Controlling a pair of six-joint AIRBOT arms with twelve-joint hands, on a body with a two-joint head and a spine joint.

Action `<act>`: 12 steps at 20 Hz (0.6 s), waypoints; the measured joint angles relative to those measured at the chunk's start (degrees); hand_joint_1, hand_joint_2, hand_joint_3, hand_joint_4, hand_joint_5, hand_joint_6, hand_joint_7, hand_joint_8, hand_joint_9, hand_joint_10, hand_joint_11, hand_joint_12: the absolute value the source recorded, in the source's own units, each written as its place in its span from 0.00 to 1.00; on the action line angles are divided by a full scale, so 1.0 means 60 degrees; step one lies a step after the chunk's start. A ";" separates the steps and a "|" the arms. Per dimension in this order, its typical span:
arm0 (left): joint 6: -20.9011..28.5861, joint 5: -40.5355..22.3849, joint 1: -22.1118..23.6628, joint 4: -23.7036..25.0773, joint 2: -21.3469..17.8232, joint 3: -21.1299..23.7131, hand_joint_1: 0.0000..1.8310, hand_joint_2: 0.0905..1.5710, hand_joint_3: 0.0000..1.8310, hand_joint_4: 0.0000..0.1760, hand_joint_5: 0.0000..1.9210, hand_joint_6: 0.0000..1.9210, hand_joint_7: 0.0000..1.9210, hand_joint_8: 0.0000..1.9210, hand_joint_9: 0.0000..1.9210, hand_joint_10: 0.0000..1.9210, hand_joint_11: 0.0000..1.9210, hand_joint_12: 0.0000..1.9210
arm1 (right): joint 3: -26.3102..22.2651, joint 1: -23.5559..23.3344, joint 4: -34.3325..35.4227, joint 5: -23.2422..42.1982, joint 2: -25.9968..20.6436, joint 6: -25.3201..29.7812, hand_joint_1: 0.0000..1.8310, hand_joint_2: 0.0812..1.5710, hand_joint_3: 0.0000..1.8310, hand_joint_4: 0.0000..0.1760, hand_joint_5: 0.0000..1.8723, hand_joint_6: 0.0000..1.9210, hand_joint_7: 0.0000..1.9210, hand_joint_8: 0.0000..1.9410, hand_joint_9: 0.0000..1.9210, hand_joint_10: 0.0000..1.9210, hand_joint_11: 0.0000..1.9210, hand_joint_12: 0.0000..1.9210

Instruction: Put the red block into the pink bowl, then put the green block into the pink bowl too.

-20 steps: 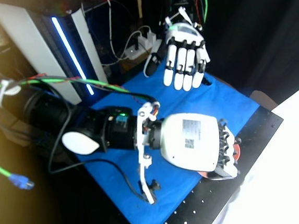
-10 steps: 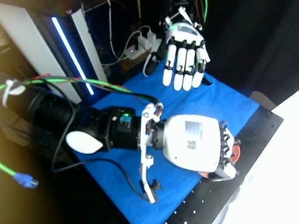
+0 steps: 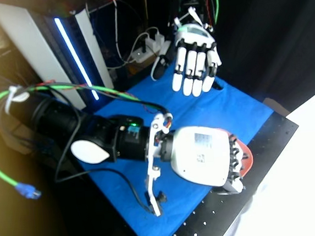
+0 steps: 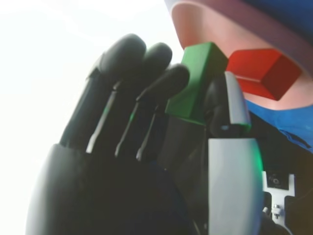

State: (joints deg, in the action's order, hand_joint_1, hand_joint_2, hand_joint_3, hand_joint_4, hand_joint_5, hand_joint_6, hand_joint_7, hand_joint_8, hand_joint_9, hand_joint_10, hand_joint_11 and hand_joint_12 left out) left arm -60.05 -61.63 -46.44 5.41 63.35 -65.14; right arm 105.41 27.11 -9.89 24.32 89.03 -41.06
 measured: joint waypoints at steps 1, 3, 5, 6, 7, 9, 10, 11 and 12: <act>0.0000 -0.0011 -0.0018 0.0000 0.0004 0.0000 0.31 0.63 0.00 0.17 0.21 0.00 0.25 0.00 0.25 0.01 0.00 0.60 | 0.0000 0.0047 0.0007 0.0018 0.0000 0.0000 0.69 0.68 0.00 0.00 0.54 0.40 0.57 0.52 0.57 0.33 0.44 0.66; 0.0000 -0.0007 -0.0033 0.0004 0.0004 0.0000 0.32 0.64 0.00 0.13 0.20 0.00 0.24 0.00 0.24 0.00 0.00 0.59 | 0.0044 0.0098 0.0000 -0.0011 0.0025 0.0007 0.70 0.68 0.00 0.00 0.54 0.37 0.55 0.56 0.57 0.39 0.45 0.71; 0.0004 -0.0007 -0.0033 -0.0004 0.0004 0.0000 0.32 0.63 0.00 0.11 0.20 0.00 0.24 0.00 0.23 0.00 0.00 0.58 | 0.0058 0.0135 -0.0004 -0.0109 0.0036 0.0007 0.69 0.68 0.00 0.00 0.52 0.41 0.56 0.53 0.55 0.33 0.42 0.68; 0.0004 -0.0007 -0.0033 0.0000 0.0000 0.0000 0.32 0.63 0.00 0.11 0.20 0.00 0.24 0.00 0.23 0.00 0.00 0.58 | 0.0058 0.0135 0.0000 -0.0102 0.0036 0.0011 0.69 0.68 0.00 0.00 0.52 0.41 0.56 0.53 0.55 0.33 0.42 0.68; 0.0004 -0.0007 -0.0033 0.0000 0.0004 0.0000 0.32 0.63 0.00 0.10 0.20 0.00 0.24 0.00 0.24 0.00 0.00 0.58 | 0.0058 0.0135 0.0004 -0.0095 0.0036 0.0011 0.69 0.68 0.00 0.00 0.51 0.43 0.57 0.51 0.58 0.26 0.43 0.66; 0.0004 -0.0007 -0.0033 -0.0007 0.0004 0.0000 0.33 0.63 0.00 0.13 0.20 0.00 0.24 0.00 0.24 0.00 0.00 0.59 | 0.0058 0.0135 0.0000 -0.0098 0.0040 0.0011 0.69 0.69 0.00 0.00 0.48 0.47 0.57 0.51 0.59 0.25 0.45 0.65; 0.0004 -0.0007 -0.0033 -0.0004 0.0000 0.0000 0.33 0.63 0.00 0.13 0.20 0.00 0.24 0.00 0.24 0.00 0.00 0.59 | 0.0058 0.0135 0.0004 -0.0098 0.0047 0.0011 0.69 0.69 0.00 0.00 0.48 0.47 0.57 0.51 0.59 0.25 0.45 0.65; 0.0004 -0.0007 -0.0033 -0.0004 0.0004 0.0000 0.33 0.64 0.00 0.12 0.20 0.00 0.24 0.00 0.23 0.00 0.00 0.61 | 0.0058 0.0135 0.0004 -0.0098 0.0047 0.0015 0.69 0.71 0.00 0.00 0.46 0.47 0.54 0.58 0.57 0.39 0.45 0.74; 0.0004 -0.0007 -0.0033 -0.0004 0.0000 0.0000 0.33 0.65 0.00 0.03 0.19 0.00 0.22 0.00 0.22 0.00 0.00 0.60 | 0.0058 0.0135 0.0004 -0.0098 0.0047 0.0011 0.68 0.72 0.00 0.00 0.44 0.49 0.52 0.61 0.53 0.48 0.44 0.77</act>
State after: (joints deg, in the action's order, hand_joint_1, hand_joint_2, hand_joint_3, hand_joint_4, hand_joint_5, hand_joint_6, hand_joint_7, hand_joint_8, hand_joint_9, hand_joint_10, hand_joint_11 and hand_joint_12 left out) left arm -60.03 -61.67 -46.63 5.39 63.35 -65.14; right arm 105.75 27.92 -9.87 23.73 89.32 -40.99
